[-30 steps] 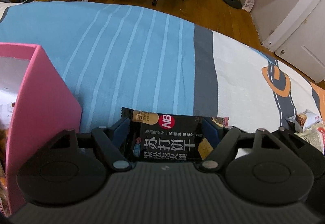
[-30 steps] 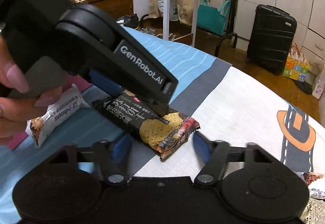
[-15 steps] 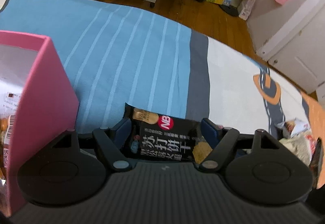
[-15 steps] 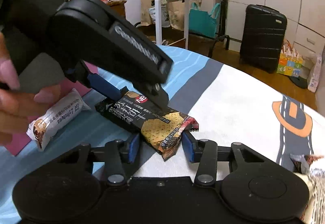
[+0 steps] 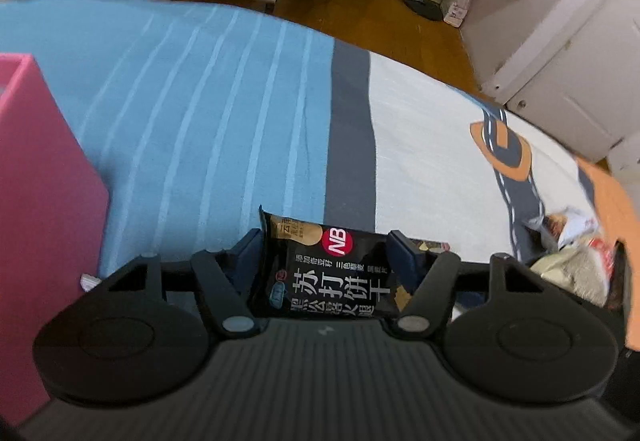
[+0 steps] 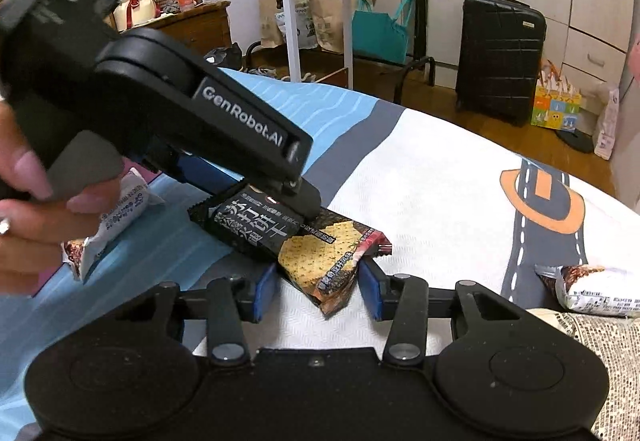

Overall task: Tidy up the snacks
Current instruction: 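Lift the black NB bar with the left gripper over the pink box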

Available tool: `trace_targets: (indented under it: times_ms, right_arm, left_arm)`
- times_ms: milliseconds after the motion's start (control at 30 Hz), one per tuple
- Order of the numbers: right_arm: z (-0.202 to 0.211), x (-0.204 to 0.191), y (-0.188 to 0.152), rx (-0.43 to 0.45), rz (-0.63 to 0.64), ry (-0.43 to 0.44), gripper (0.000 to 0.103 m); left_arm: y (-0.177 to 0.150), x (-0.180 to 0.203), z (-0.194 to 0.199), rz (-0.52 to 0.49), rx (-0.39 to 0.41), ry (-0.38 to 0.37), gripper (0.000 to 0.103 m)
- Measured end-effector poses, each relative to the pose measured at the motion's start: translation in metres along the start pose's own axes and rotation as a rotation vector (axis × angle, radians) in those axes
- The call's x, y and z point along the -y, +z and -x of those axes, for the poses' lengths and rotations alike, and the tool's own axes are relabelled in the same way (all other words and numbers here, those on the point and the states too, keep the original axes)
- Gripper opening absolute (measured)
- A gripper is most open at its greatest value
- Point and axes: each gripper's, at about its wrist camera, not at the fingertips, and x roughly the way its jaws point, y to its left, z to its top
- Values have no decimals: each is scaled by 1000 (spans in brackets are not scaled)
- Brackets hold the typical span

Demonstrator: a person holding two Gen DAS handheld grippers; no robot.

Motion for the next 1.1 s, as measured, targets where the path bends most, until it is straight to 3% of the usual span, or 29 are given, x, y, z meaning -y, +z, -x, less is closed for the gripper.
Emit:
trace_targets:
  times_ms: [200, 367, 700, 867, 1100]
  right_arm:
    - [17, -6, -3, -1, -50, 2, 50]
    - [45, -23, -6, 11, -79, 10, 50]
    - [95, -59, -11, -20, -39, 26, 50]
    - [115, -81, -20, -4, -63, 19, 50]
    - [142, -107, -15, 26, -22, 43, 50]
  left_arm:
    - [-3, 3, 31, -2, -8, -73, 64]
    - [-16, 17, 57, -81, -49, -35, 64]
    - [-53, 14, 111, -113, -99, -38, 64]
    - [-73, 13, 141, -158, -79, -36, 64]
    - [-89, -4, 186, -140, -36, -63, 64]
